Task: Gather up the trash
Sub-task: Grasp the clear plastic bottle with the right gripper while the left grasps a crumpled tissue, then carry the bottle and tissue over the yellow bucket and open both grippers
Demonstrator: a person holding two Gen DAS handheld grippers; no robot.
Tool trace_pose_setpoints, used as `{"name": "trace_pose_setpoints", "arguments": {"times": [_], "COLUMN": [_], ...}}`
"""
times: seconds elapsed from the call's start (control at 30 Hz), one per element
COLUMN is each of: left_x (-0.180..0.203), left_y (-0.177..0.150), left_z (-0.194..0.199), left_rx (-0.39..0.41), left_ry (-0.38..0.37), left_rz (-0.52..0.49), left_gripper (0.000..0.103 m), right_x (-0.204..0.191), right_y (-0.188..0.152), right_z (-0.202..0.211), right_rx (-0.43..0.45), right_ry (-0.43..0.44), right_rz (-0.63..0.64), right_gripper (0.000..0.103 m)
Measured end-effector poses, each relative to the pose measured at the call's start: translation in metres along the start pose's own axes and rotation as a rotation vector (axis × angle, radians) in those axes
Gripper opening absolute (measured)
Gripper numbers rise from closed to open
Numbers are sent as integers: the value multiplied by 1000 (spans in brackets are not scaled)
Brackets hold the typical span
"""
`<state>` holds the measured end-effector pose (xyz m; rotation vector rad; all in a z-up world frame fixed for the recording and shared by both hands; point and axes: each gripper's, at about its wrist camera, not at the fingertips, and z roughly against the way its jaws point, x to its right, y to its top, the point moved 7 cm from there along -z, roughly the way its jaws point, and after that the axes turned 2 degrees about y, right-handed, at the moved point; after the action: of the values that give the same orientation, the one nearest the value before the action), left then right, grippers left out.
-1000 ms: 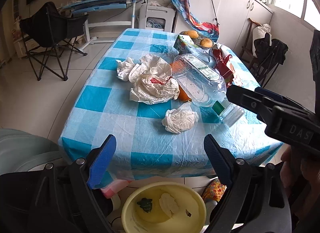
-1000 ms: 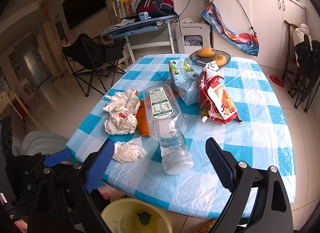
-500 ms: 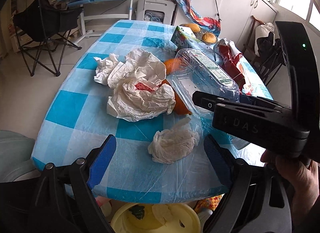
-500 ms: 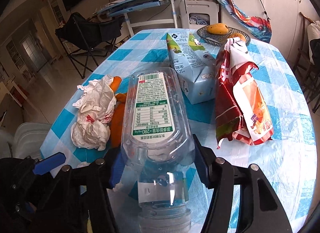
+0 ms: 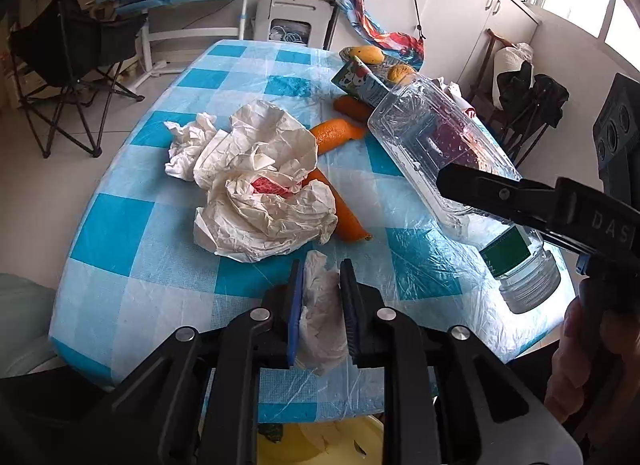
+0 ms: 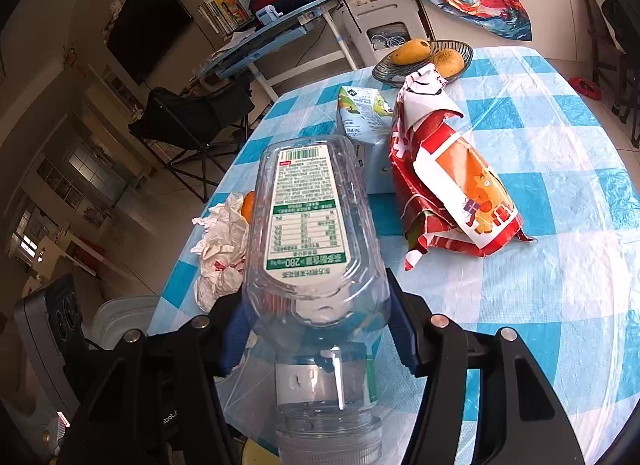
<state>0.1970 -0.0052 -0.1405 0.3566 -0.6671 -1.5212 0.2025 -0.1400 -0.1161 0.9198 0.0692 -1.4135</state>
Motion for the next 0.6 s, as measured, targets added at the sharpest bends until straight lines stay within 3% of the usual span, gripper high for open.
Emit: {"name": "trace_pose_setpoints", "arguments": {"times": [0.33,0.6], "left_x": [-22,-38], "left_y": [-12,-55], "left_z": [51,80], "left_rx": [33,-2], "left_ry": [-65,-27], "left_rz": [81,97], "left_gripper": [17,17], "right_x": [-21,-60], "right_y": [-46,-115], "right_z": [25,42], "right_rx": [-9,-87], "right_ry": [49,37], "right_rz": [-36,69], "right_gripper": [58,58]}}
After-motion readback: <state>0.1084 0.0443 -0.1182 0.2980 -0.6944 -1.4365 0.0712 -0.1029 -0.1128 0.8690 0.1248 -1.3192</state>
